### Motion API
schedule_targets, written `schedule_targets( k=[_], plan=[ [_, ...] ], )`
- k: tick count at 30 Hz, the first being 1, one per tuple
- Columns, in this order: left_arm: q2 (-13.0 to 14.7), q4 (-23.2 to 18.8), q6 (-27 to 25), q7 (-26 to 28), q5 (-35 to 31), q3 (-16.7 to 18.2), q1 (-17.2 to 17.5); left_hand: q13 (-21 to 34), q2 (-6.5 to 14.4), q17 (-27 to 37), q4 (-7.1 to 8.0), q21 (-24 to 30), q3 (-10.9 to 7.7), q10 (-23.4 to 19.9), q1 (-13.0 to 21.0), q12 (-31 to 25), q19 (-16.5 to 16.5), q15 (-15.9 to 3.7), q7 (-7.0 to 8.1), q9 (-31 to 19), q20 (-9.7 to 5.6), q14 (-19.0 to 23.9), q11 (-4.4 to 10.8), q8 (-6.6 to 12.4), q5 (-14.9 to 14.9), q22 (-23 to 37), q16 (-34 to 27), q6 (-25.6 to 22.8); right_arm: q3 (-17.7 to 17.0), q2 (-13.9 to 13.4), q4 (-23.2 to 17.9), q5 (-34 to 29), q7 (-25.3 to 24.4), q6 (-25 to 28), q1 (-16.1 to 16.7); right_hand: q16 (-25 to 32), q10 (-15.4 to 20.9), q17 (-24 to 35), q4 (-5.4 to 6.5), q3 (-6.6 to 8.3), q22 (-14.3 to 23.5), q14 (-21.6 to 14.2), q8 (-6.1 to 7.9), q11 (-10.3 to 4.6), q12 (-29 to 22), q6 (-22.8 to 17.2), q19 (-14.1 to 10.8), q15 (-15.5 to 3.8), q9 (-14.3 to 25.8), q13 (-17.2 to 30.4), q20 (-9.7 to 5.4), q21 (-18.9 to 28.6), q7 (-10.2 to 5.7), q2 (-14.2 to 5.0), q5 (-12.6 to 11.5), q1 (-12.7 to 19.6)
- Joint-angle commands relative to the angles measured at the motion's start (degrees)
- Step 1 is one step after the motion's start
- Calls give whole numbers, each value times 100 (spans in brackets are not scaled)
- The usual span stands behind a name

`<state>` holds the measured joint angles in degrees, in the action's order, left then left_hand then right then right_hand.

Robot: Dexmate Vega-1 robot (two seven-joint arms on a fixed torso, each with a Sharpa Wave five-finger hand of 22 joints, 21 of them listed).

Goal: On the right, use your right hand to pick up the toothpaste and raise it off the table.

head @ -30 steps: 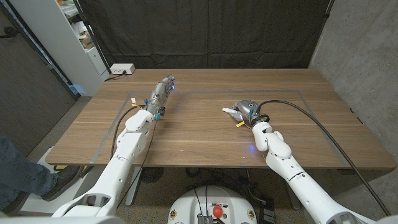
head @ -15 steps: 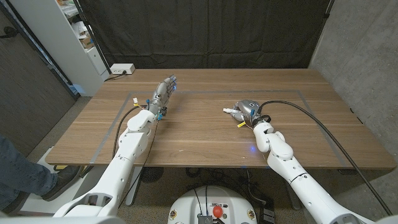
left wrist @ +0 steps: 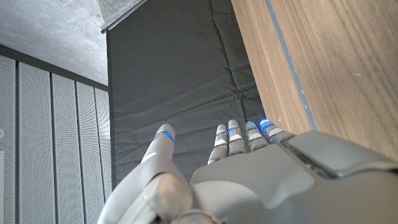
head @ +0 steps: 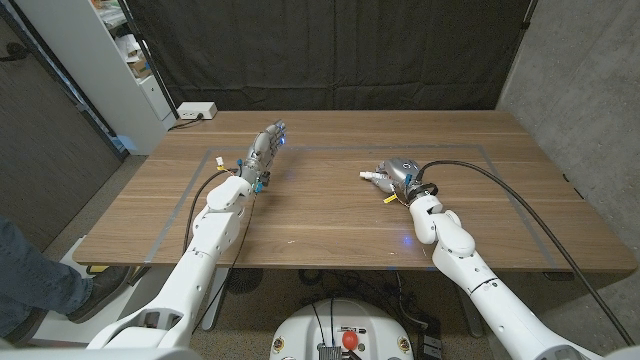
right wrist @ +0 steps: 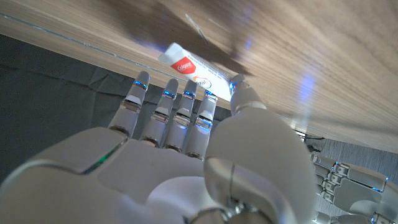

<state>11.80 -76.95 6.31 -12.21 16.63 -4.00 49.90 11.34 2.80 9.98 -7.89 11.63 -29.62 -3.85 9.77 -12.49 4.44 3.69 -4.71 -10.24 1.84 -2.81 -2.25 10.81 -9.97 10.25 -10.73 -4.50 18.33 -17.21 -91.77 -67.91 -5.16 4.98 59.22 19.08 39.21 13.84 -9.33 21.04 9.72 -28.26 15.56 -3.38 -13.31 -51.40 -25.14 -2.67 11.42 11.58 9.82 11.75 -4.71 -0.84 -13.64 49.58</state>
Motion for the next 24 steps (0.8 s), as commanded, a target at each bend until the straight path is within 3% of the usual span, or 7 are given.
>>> schedule_targets(
  k=[1,24],
  plan=[
    [-18,129,78,-62,-32,-32,-125,7,-2,30,-12,-18,16,33,63,18,7,9,11,-12,14,-53,15,-5,12,12,16,-4,-58,-24,-131,-8,-75,-85,29,34,52,-4,-13,2,23,-47,15,17,1,-98,-48,-283,17,30,-7,-18,-2,9,31,78],
    [-81,409,214,-178,-12,-10,-271,8,1,30,-10,-20,25,37,67,19,15,20,19,-12,18,-63,14,-8,11,12,16,8,-158,23,-629,-45,-56,-214,103,49,56,-1,21,-58,24,-56,-22,37,24,-90,-51,-269,29,32,1,-30,18,15,63,131]
  ],
)
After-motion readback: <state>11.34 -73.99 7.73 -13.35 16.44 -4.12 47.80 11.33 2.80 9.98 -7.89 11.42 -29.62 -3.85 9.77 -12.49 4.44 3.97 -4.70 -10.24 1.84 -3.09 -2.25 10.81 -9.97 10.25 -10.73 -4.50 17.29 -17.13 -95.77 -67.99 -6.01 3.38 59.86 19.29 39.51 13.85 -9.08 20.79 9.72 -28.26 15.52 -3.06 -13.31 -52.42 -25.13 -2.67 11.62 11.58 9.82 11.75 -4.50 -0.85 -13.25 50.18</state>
